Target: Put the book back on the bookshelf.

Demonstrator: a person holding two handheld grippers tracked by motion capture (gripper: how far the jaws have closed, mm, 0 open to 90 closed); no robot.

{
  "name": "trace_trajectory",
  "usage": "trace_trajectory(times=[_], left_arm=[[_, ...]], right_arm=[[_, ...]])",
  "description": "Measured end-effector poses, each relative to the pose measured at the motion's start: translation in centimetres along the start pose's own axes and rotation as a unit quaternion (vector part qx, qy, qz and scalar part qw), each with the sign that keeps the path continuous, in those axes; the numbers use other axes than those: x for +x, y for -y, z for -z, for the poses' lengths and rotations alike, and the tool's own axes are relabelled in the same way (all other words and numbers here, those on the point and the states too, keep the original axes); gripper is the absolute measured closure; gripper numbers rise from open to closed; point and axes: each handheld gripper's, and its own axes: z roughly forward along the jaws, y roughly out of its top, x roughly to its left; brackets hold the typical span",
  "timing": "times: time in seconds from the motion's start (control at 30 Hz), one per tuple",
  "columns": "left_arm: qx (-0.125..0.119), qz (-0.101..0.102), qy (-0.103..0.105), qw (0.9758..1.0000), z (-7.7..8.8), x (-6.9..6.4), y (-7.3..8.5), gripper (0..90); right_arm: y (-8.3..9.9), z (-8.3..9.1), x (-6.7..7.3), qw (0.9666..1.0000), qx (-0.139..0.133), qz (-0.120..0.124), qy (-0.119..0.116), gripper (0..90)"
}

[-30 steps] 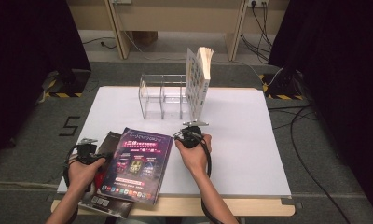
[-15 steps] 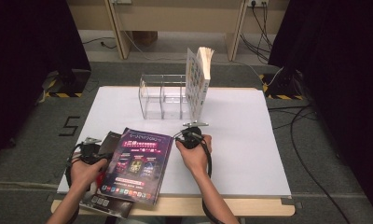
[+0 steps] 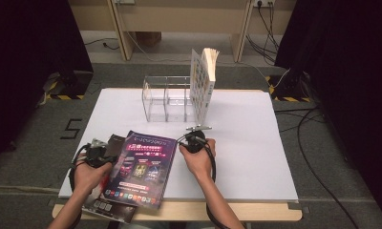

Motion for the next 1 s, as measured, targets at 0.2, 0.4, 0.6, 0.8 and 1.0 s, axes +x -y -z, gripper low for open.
trace_trajectory(times=[0.2,0.4,0.6,0.8,1.0], left_arm=[[-0.004,0.009,0.012,0.9999,0.1,0.1,-0.3,89.9],[0.006,0.000,0.005,1.0000,-0.3,-0.6,-0.7,90.0],[0.010,0.013,0.002,0.9999,-0.2,0.3,-0.3,90.0],[0.020,-0.013,-0.011,0.9996,-0.6,-0.2,-0.2,89.9],[0.027,-0.030,-0.019,0.9990,-0.8,-0.7,-0.4,90.0]], right_arm=[[0.0,0.2,-0.1,1.0000,-0.001,0.006,0.002,60.5],[0.0,0.2,-0.2,1.0000,0.000,0.004,0.002,60.5],[0.1,0.3,-0.3,1.0000,0.000,0.006,0.001,60.5],[0.1,0.2,-0.3,1.0000,-0.001,0.006,0.002,60.5],[0.3,0.0,-0.4,1.0000,0.004,0.002,0.003,60.5]])
